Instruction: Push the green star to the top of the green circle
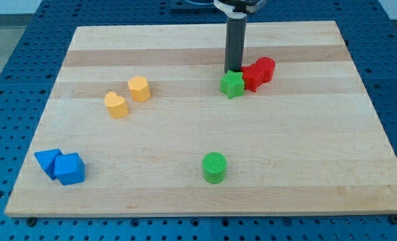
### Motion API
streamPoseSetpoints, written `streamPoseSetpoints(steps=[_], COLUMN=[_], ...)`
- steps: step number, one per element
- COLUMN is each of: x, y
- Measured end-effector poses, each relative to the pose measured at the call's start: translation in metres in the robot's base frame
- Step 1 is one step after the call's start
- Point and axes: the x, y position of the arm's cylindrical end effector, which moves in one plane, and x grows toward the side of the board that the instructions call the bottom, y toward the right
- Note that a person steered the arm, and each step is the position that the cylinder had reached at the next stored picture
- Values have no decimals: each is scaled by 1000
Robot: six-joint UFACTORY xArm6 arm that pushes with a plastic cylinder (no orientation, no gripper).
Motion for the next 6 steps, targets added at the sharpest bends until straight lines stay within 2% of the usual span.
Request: streamPoseSetpoints(steps=[3,6], x=[63,112], y=[-2,-43])
